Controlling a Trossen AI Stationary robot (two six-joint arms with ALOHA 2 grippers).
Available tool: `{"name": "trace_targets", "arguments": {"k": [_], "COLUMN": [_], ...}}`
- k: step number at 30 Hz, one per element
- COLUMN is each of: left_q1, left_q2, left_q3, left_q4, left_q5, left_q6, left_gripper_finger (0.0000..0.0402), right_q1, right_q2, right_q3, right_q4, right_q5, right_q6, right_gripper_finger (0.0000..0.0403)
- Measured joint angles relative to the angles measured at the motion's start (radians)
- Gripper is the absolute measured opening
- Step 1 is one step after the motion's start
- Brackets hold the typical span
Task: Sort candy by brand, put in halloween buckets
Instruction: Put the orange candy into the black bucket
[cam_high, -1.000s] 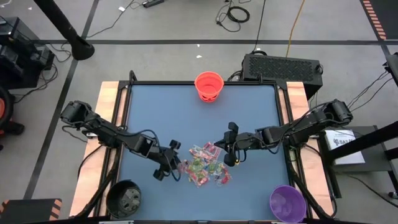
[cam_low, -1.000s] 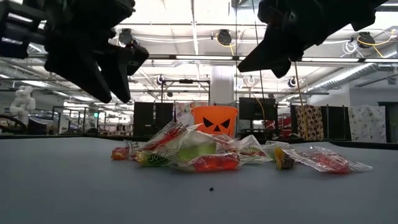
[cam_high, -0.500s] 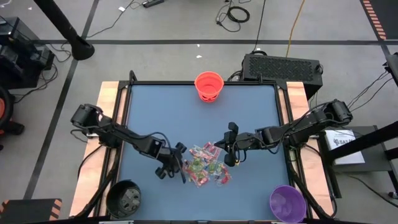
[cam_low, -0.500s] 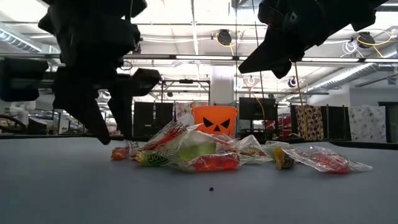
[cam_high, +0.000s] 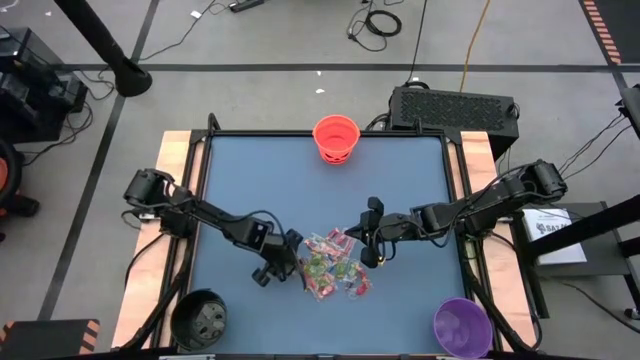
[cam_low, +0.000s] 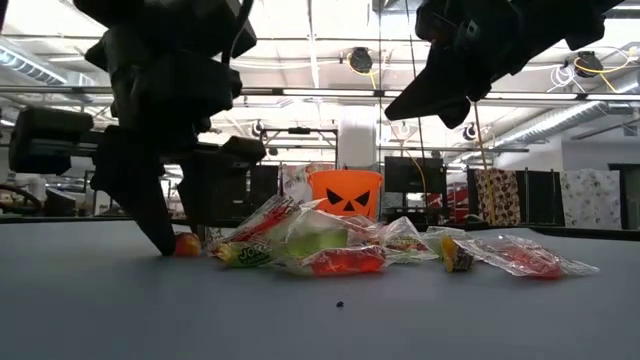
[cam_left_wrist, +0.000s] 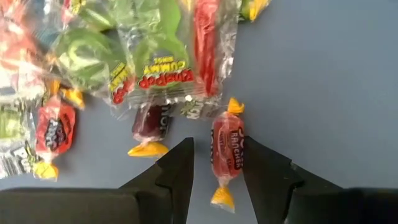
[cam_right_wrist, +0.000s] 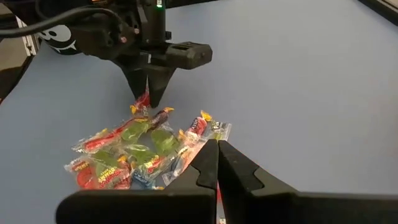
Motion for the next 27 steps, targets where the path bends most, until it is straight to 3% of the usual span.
{"name": "trace_targets", "arguments": {"k": [6, 16, 27], "left_q1": [0.001, 0.001, 0.001], "left_q2": [0.001, 0.002, 0.002], "left_q3": [0.029, 0.032, 0.032], "left_q4": [-0.045, -0.066, -0.061], "left_q5": [0.005, 0.011, -0.003], "left_q6": [-0.067, -0.079, -0.107], "left_gripper_finger": [0.0130, 0.0053, 0.0107], "right_q1": [0.000, 0.000, 0.000], "right_q2": [0.000, 0.000, 0.000], "right_q3": [0.000, 0.000, 0.000], "right_q4": [-0.014, -0.012, -0.011], "right_q5": [0.000, 0.002, 0.003], "right_q6": [0.009, 0.003, -0.013], "right_gripper_finger": [0.0000, 0.0000, 0.0000]}}
